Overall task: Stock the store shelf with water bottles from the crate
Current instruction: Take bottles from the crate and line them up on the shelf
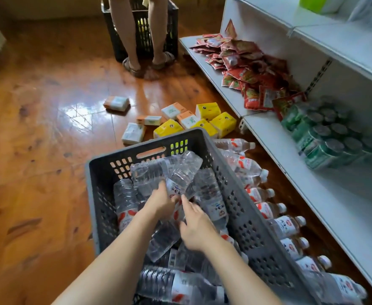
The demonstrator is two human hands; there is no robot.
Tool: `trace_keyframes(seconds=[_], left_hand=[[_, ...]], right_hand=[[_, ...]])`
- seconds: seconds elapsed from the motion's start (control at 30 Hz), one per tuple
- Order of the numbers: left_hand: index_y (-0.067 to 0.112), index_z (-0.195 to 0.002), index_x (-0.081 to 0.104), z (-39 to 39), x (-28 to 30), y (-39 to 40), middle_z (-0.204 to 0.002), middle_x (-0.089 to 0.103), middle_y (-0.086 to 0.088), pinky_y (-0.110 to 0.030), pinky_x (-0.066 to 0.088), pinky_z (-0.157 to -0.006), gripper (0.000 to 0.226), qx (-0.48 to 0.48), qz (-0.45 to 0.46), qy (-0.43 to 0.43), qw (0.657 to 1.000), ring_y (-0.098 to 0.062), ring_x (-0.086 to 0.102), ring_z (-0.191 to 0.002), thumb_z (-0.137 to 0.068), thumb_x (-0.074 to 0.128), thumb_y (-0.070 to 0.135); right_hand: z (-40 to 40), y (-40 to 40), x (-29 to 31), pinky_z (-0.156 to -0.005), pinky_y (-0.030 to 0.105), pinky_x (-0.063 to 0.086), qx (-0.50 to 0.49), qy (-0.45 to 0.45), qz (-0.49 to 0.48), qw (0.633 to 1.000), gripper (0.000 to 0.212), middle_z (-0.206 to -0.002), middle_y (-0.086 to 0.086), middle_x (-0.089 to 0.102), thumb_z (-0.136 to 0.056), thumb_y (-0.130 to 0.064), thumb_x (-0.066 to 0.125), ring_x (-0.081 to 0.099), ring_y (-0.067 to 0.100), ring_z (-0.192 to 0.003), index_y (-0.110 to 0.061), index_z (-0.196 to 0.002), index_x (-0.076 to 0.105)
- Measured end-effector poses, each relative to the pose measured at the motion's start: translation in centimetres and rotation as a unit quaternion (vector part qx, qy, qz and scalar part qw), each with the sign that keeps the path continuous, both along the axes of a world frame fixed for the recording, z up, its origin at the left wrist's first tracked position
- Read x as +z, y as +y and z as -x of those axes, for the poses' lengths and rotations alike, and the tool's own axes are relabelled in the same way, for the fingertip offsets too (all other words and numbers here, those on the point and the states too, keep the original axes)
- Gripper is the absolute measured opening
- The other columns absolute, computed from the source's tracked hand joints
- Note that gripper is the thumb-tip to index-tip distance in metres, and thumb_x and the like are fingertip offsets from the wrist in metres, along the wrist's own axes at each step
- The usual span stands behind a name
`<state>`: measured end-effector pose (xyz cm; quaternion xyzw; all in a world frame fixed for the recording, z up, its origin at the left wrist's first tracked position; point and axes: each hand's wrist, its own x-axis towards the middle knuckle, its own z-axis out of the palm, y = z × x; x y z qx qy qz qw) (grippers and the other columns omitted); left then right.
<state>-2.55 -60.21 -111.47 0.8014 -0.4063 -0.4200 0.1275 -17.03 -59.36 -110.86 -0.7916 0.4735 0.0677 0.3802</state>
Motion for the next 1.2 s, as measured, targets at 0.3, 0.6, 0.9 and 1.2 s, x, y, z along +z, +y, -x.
trace_keyframes(seconds=[0.3,0.6,0.9,1.2], left_hand=[[0.004,-0.106,0.07,0.2,3.1,1.2,-0.094,0.076,-0.015,-0.036,0.054,-0.064,0.058,0.146,0.032,0.259,0.954,-0.03,0.072,-0.077,-0.069,0.085,0.047],[0.008,-0.117,0.067,6.7,9.2,1.5,-0.093,0.067,-0.021,-0.041,0.058,-0.076,0.065,0.162,0.031,0.48,0.861,-0.033,0.066,-0.079,-0.075,0.076,0.057],[0.004,-0.087,0.073,16.7,16.5,-0.8,-0.079,0.066,-0.014,-0.032,0.05,-0.071,0.083,0.016,0.007,0.536,0.844,-0.023,0.063,-0.072,-0.071,0.05,0.082],[0.03,-0.092,0.058,23.7,21.9,-1.5,-0.092,0.062,0.013,-0.021,0.044,-0.068,0.034,-0.22,0.465,-0.026,0.857,-0.009,0.058,-0.086,-0.09,0.054,0.063]], right_hand=[[0.8,1.3,2.1,-0.117,0.044,0.031,-0.121,-0.065,0.012,0.99,0.098,-0.161,0.007,0.028,-0.09,-0.059,0.056,0.03,0.029,-0.145,-0.034,-0.157,-0.011],[5.8,2.7,10.0,-0.102,0.024,0.043,-0.264,-0.209,0.193,0.921,0.058,-0.146,-0.006,0.052,-0.095,-0.047,0.059,0.052,0.014,-0.13,-0.03,-0.147,0.04],[15.1,0.4,18.7,-0.081,0.003,0.036,-0.279,-0.189,0.426,0.839,0.031,-0.115,0.007,0.068,-0.102,-0.031,0.047,0.061,0.014,-0.099,-0.011,-0.12,0.06],[27.5,0.0,27.3,-0.079,0.018,0.049,-0.324,-0.165,0.414,0.835,0.024,-0.119,-0.005,0.064,-0.103,-0.027,0.049,0.061,0.01,-0.101,-0.021,-0.124,0.058]])
